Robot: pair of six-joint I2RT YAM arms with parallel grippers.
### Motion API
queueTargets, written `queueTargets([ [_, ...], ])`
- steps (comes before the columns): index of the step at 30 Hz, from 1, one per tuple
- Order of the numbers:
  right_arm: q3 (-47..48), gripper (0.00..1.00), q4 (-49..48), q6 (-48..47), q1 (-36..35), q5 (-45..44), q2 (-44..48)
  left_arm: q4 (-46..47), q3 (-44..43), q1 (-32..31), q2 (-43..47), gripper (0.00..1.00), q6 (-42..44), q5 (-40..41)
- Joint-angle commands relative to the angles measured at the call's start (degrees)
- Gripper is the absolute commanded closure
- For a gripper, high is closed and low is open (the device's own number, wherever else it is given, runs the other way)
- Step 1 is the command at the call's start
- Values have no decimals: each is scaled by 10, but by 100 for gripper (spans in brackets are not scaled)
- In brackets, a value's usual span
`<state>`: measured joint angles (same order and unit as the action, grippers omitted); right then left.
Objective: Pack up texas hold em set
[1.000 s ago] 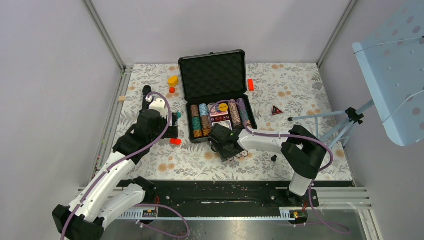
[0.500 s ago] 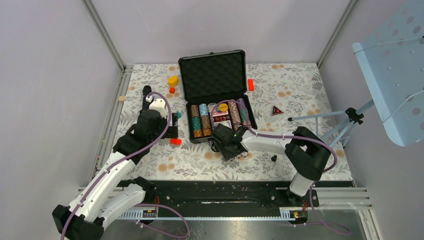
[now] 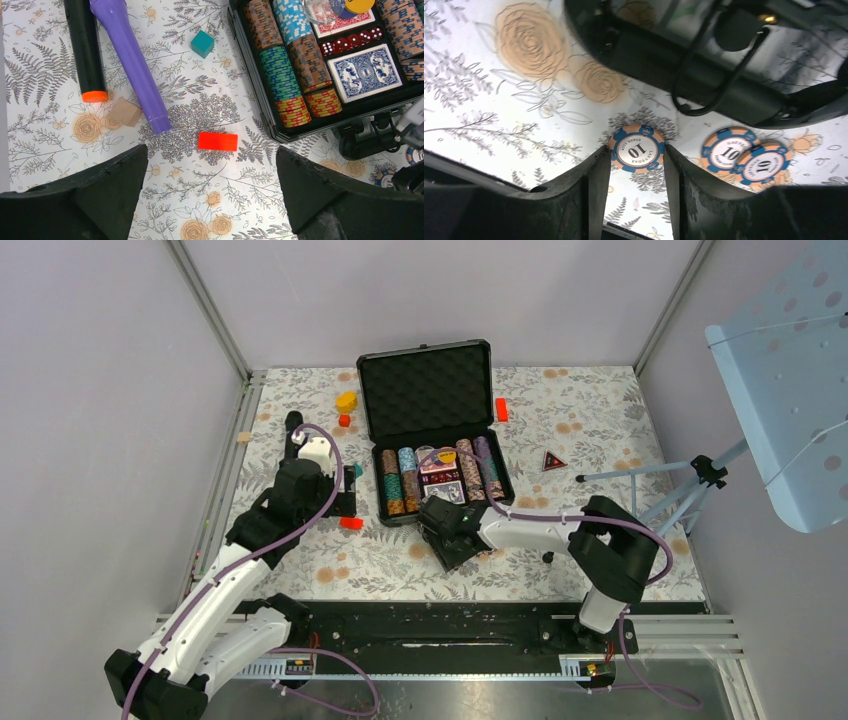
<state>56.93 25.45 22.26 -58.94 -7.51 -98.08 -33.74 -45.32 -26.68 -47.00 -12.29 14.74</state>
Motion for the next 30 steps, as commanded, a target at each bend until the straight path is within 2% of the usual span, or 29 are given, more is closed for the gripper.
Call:
queueTargets([
  [1, 6, 51, 27, 17, -29, 42, -24, 23, 0, 2, -4, 1, 0, -9],
  [9, 2, 48, 35, 22, -34, 26, -33, 23, 0, 2, -3, 1, 0, -9],
  [15, -7, 41, 35, 30, -40, 15, -47, 23, 0, 2, -3, 1, 0, -8],
  [23, -5, 54, 35, 43, -48, -7, -73, 23, 1, 2, -3, 1, 0, -9],
  [27, -3, 53, 44, 45, -48, -24, -76, 23, 1, 2, -3, 1, -1, -10],
  [30, -5, 48, 48, 44, -50, -29, -78, 23, 0, 2, -3, 1, 0, -10],
])
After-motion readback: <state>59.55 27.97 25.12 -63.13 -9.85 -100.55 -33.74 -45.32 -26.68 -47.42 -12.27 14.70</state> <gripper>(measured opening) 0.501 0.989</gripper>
